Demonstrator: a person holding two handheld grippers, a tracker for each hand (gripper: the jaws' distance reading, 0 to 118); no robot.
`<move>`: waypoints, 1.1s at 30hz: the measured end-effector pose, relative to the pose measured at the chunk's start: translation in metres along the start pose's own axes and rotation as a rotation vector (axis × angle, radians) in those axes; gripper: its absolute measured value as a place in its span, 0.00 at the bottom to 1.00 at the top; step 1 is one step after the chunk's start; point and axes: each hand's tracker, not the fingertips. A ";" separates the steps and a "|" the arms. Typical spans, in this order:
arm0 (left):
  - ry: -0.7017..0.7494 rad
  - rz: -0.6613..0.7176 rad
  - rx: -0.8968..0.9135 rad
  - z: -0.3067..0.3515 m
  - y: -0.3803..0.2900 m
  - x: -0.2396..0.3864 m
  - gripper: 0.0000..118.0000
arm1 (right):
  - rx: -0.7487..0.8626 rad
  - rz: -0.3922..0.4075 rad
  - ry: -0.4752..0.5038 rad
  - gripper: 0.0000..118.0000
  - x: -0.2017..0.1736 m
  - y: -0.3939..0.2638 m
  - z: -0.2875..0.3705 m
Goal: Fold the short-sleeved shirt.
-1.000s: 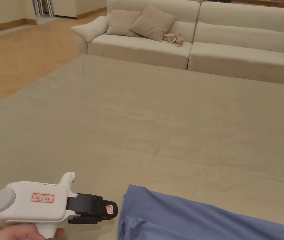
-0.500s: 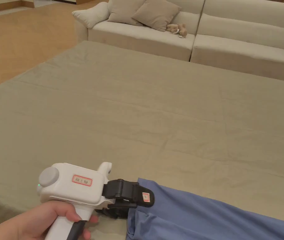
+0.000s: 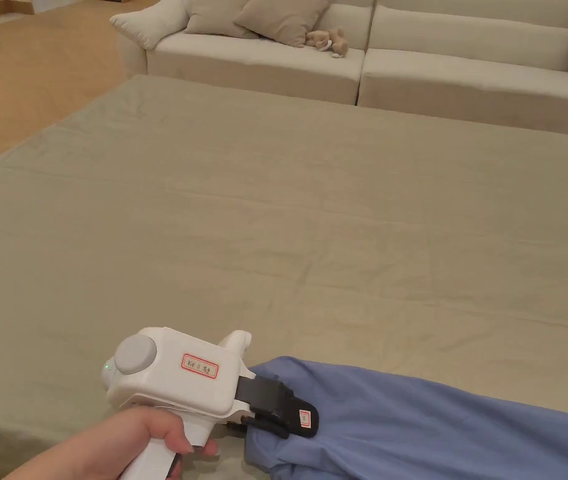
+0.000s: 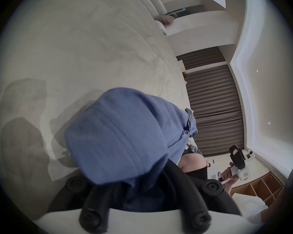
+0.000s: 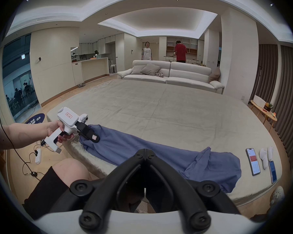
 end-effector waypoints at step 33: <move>0.522 -0.174 0.017 0.109 0.037 0.115 0.07 | 0.034 -0.028 0.117 0.00 -0.003 -0.008 -0.004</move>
